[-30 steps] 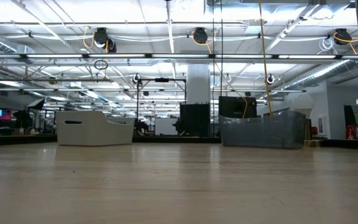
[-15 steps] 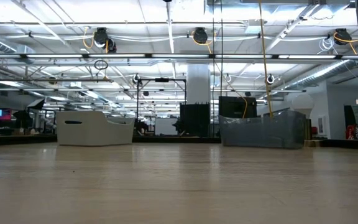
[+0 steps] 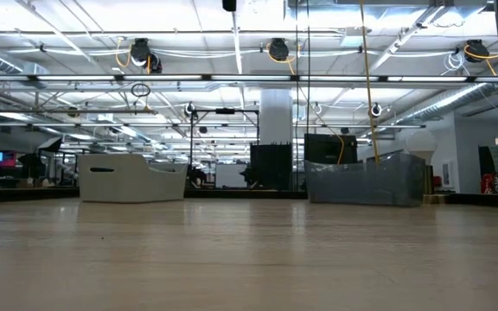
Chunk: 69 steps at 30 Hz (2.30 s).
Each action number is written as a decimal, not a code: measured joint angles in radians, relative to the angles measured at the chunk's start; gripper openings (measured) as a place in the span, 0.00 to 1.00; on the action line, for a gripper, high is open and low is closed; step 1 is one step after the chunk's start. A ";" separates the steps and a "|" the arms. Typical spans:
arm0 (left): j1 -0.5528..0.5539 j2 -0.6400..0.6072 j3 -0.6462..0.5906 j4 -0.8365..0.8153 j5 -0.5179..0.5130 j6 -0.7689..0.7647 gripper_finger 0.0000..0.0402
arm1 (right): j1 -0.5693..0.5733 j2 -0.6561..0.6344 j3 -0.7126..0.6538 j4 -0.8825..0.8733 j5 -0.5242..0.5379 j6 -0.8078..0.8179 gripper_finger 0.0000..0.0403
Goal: Pick and place Stapler, Stapler remover, tape
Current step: Put the light blue stapler remover into the black bin
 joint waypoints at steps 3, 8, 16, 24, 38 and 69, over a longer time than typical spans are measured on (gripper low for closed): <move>0.010 0.000 0.000 -0.021 -0.002 0.022 0.06 | 0.000 -0.007 0.000 -0.016 0.019 0.004 0.00; 0.027 0.004 -0.002 -0.031 0.017 0.017 0.07 | 0.000 -0.025 0.001 -0.042 0.048 0.015 0.00; 0.032 0.003 -0.002 -0.083 0.029 -0.006 0.07 | 0.000 -0.065 0.002 -0.144 0.147 0.009 0.00; 0.034 0.003 -0.002 -0.264 0.028 -0.024 0.07 | -0.067 -0.099 0.002 -0.332 0.329 -0.031 0.00; 0.034 0.002 -0.002 -0.281 0.008 -0.066 0.06 | -0.437 -0.076 0.002 -0.771 0.172 0.097 0.00; 0.034 0.000 -0.002 -0.251 0.007 -0.165 0.06 | -0.793 0.514 0.212 -1.009 -0.195 -0.123 0.00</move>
